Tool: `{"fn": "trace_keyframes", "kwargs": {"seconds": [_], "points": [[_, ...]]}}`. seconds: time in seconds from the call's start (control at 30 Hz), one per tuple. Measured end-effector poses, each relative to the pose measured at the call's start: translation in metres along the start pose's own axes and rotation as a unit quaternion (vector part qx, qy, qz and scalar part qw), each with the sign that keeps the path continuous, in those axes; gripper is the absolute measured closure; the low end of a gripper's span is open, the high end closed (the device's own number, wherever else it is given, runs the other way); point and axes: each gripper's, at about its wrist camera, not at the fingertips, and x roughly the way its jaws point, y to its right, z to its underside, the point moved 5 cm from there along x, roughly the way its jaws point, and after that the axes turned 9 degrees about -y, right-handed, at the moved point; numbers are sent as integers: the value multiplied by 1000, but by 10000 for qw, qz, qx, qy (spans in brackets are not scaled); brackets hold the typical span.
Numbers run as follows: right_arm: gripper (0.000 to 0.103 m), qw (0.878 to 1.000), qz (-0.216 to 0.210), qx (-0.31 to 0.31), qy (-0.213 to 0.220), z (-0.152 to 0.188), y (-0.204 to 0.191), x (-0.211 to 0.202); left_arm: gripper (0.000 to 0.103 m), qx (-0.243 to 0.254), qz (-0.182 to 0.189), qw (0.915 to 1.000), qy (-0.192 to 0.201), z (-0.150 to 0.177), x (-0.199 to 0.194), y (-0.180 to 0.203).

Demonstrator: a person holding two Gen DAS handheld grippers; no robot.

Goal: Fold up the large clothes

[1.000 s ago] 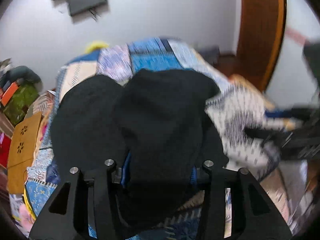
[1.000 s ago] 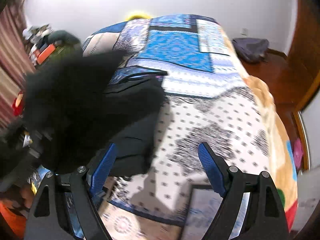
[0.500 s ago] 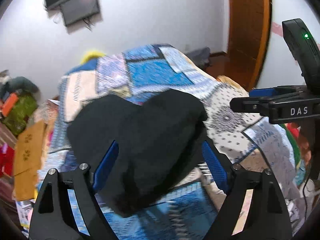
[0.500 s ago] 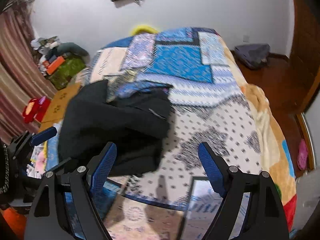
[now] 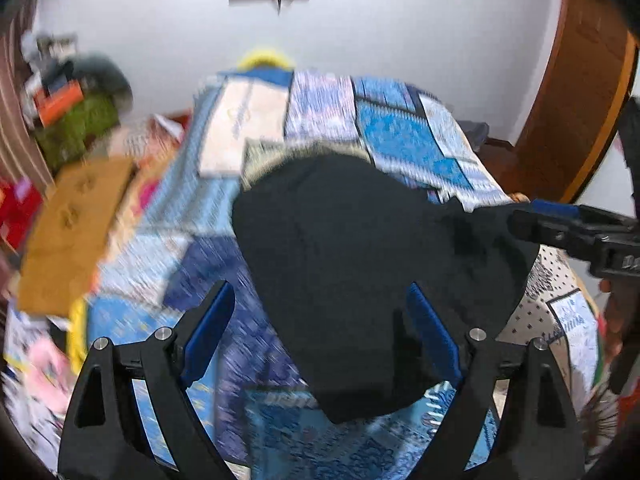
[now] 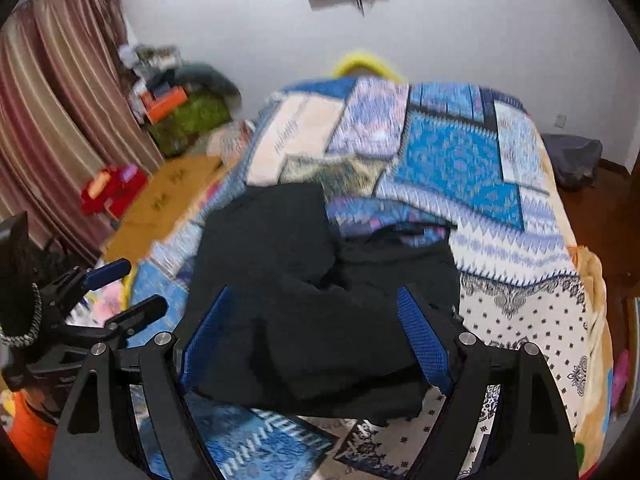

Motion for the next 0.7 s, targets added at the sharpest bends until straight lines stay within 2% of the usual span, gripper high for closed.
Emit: {"fn": "trace_keyframes", "kwargs": {"seconds": [0.07,0.17,0.2,0.33,0.53,0.7], "points": [[21,9997,149,62,-172,8,9,13,15,46,83,9998,-172,8,16,5],[17,9989,87,231,-393,30,36,28,10,141,125,9998,-75,18,29,16],[15,9983,76,294,-500,37,45,33,6,129,138,9998,-76,20,33,18],[12,9953,80,449,-853,59,64,54,1,-112,462,9984,-321,28,54,23],[11,9949,-20,491,-879,60,61,45,0,-80,308,9989,-339,29,49,25],[11,9977,100,318,-592,56,58,15,0,-91,-174,9998,-36,18,23,6]]}}
